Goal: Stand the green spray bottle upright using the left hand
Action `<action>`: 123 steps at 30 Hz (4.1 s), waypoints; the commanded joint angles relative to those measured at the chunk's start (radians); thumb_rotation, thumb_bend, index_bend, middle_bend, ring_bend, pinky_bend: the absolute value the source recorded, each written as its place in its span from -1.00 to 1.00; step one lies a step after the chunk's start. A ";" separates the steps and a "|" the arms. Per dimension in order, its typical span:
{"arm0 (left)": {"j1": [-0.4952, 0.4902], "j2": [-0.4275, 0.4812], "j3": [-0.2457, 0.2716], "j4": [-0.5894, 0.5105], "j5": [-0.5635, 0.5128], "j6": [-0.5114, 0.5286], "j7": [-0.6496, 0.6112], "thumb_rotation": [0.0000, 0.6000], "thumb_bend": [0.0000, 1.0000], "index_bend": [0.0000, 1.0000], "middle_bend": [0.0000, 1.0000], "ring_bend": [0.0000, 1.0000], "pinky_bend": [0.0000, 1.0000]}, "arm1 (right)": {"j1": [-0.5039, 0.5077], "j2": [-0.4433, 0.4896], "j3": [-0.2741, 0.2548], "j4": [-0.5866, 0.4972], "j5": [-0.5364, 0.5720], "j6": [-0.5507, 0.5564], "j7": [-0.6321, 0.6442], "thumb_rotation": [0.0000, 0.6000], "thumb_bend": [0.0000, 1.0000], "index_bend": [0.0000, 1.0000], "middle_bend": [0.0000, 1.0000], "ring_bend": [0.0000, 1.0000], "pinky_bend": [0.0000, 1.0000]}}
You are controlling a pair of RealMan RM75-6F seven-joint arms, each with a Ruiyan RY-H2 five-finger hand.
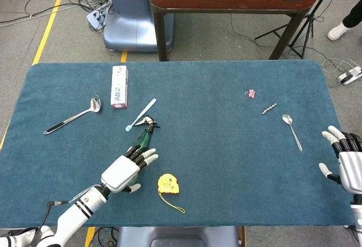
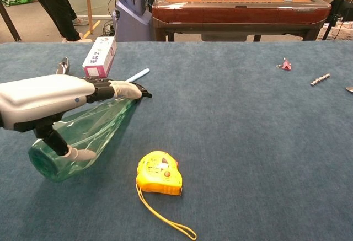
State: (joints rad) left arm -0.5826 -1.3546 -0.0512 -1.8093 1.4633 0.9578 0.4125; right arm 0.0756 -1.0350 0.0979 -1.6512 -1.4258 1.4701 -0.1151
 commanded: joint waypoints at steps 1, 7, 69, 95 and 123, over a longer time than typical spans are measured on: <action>-0.006 -0.020 -0.004 0.026 -0.053 0.001 0.076 1.00 -0.49 -1.00 -0.96 -1.00 -0.96 | 0.000 0.000 -0.001 0.002 0.001 -0.002 0.003 1.00 -0.64 -0.61 -0.72 -0.75 -0.72; 0.003 -0.014 -0.016 0.042 -0.135 0.039 0.164 1.00 -0.49 -1.00 -0.98 -1.00 -0.96 | 0.001 -0.001 0.000 0.006 0.001 -0.002 0.007 1.00 -0.64 -0.61 -0.72 -0.75 -0.72; -0.530 -0.135 -0.117 0.277 -1.256 -0.018 0.509 0.19 -0.49 -0.62 -0.67 -0.96 -0.96 | 0.001 0.029 -0.009 -0.050 -0.020 0.008 -0.026 1.00 -0.64 -0.61 -0.72 -0.75 -0.72; -0.605 -0.210 -0.037 0.304 -1.315 0.053 0.623 0.95 -0.49 -0.38 -0.36 -0.74 -0.96 | -0.011 0.029 -0.011 -0.044 -0.008 0.012 -0.014 1.00 -0.64 -0.61 -0.72 -0.75 -0.72; -0.395 -0.033 -0.141 0.120 -0.903 0.043 0.150 1.00 -0.49 0.01 0.06 -0.35 -0.84 | -0.021 0.030 -0.012 -0.033 -0.015 0.024 0.008 1.00 -0.64 -0.61 -0.72 -0.75 -0.72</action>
State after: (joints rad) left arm -1.0400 -1.4707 -0.1392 -1.6118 0.4823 1.0401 0.7078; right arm 0.0546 -1.0046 0.0856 -1.6840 -1.4405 1.4940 -0.1074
